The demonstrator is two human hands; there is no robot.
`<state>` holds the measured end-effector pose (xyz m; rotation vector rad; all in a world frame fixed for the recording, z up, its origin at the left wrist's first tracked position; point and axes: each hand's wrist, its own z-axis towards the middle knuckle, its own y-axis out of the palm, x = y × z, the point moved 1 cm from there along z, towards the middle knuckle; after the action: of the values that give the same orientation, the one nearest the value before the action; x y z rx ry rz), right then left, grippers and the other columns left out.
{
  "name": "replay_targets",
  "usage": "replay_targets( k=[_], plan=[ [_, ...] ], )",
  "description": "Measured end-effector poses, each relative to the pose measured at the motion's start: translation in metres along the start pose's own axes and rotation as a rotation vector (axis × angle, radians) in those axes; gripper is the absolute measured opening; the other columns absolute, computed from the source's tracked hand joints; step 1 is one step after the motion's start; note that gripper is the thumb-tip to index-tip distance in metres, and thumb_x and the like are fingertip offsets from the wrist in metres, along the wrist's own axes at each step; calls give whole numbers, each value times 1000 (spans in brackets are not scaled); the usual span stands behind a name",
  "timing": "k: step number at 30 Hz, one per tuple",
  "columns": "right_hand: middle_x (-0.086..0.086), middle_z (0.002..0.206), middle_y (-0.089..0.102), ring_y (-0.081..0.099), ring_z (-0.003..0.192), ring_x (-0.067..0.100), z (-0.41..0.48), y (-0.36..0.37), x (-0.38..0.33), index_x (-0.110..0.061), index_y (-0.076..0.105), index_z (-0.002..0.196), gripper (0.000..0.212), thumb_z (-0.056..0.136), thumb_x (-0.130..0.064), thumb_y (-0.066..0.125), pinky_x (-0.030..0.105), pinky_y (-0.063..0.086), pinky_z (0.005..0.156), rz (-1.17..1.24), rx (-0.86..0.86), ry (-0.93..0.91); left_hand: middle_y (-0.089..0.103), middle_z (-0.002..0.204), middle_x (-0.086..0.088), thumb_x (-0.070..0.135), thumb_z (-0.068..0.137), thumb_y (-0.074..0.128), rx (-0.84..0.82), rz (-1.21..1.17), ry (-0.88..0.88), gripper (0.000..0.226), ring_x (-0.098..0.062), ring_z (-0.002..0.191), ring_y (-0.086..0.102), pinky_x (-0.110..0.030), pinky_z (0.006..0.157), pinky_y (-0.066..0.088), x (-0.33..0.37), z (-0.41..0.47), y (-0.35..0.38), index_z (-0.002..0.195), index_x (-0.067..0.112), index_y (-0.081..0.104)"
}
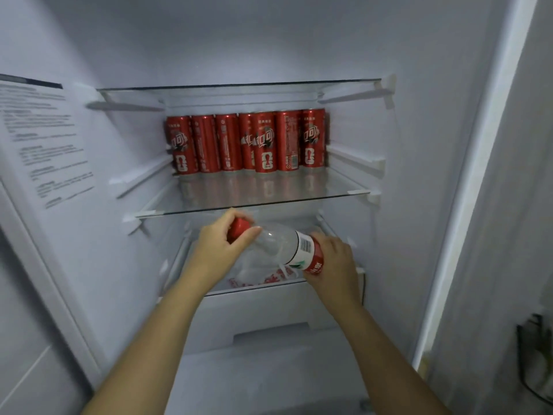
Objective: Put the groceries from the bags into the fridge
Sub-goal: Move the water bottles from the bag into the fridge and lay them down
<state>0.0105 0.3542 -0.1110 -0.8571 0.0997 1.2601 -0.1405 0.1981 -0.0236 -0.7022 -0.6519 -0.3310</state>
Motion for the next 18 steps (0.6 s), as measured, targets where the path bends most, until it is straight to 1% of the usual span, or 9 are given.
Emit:
replay_targets(
  k=[4,6,8,11,15,18],
  plan=[
    [6,117,57,49,109,28,4,11,7,-20,59,125,75,57,-2,86,39,45,89,-75,28,-22,60,78,3,25,92,63,-44,-103,-137,12,-6,63,57,-26,63,47,-34,-6,13,95,34,55],
    [7,119,55,46,112,27,6,14,11,-19,60,124,75,56,6,81,37,41,91,-93,16,-33,61,77,-1,21,95,59,-68,-121,-179,12,-7,64,59,-29,63,47,-45,-8,18,98,31,54],
    [6,119,54,43,114,25,5,15,12,-19,60,123,75,56,11,77,37,39,91,-101,11,-29,62,80,-5,22,97,55,-103,-118,-213,9,-11,69,60,-32,65,50,-53,-11,21,102,29,51],
    [10,120,54,39,115,25,6,16,10,-17,61,122,76,54,14,76,39,38,90,-116,-15,-25,62,82,-7,22,99,51,-140,-103,-239,9,-13,71,58,-30,68,50,-61,-14,23,105,27,48],
    [12,128,48,40,122,30,10,21,10,-17,57,128,75,60,11,76,49,44,96,-141,-119,-19,62,84,-7,20,100,50,-170,-85,-270,11,-14,73,57,-30,71,49,-70,-14,23,104,29,46],
    [10,133,44,37,127,28,10,24,12,-17,54,130,74,64,11,74,49,43,101,-127,-142,-5,62,90,-5,22,98,53,-220,-59,-278,12,-12,78,58,-29,74,46,-79,-16,22,105,30,46]
  ],
)
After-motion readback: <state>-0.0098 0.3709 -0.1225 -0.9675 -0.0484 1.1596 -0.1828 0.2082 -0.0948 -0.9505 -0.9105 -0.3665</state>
